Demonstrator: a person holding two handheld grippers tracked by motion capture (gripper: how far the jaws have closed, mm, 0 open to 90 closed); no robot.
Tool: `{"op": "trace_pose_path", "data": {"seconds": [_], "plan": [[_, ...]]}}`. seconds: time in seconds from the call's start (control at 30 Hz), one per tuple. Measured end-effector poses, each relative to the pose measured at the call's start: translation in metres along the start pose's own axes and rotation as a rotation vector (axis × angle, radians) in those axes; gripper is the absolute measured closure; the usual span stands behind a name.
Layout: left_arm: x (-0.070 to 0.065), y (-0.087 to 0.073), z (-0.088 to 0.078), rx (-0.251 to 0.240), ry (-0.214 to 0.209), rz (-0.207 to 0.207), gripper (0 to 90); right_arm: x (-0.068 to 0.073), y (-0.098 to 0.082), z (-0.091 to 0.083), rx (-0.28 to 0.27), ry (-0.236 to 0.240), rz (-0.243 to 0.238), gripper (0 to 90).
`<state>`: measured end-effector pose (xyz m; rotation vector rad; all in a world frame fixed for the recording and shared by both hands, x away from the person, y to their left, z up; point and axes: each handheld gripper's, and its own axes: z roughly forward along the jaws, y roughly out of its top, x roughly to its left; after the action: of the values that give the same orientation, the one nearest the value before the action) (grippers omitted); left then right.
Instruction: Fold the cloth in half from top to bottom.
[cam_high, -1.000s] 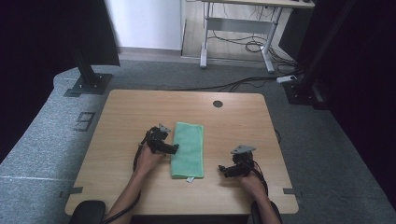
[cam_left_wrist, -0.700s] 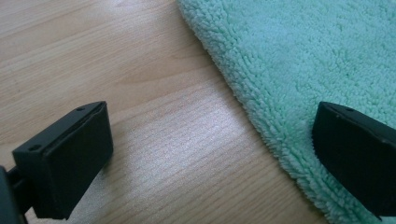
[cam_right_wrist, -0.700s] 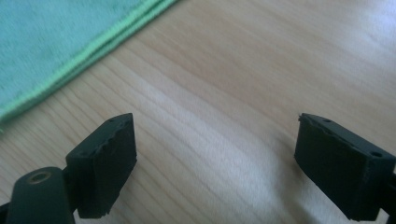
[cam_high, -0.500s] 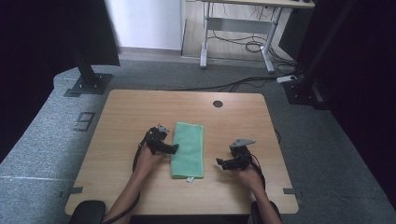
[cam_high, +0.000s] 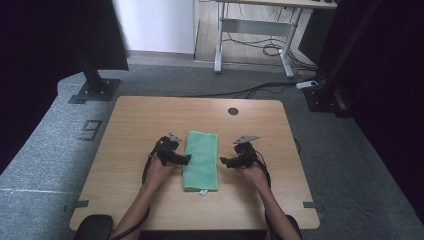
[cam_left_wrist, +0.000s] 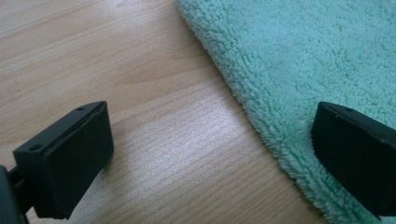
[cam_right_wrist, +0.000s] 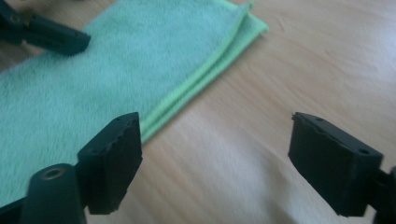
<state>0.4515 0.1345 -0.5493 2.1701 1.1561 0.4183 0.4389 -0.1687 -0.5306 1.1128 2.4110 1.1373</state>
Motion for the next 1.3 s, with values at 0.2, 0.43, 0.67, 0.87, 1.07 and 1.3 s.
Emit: {"op": "trace_pose_path", "data": {"seconds": [0.2,0.43,0.67,0.87,1.07,1.3], "plan": [[0.0,0.0,0.0,0.0,0.0,0.002,0.0,-0.001,0.018,0.017,-0.001,-0.012,-0.017,26.0],[0.0,0.0,0.0,0.001,0.0,0.001,0.0,-0.008,0.036,0.031,0.015,-0.026,-0.03,35.0],[0.0,0.0,0.0,0.0,0.0,0.001,0.0,-0.012,0.048,0.043,0.024,-0.018,-0.034,43.8],[0.0,0.0,0.0,0.001,0.0,0.001,0.0,-0.015,0.051,0.053,0.031,-0.02,-0.024,48.8],[0.0,0.0,0.0,0.001,0.0,0.001,0.0,-0.019,0.056,0.06,0.028,-0.024,-0.011,51.5],[0.0,0.0,0.0,0.001,0.0,0.001,0.0,-0.022,0.065,0.066,0.024,-0.036,-0.01,56.6]]}}
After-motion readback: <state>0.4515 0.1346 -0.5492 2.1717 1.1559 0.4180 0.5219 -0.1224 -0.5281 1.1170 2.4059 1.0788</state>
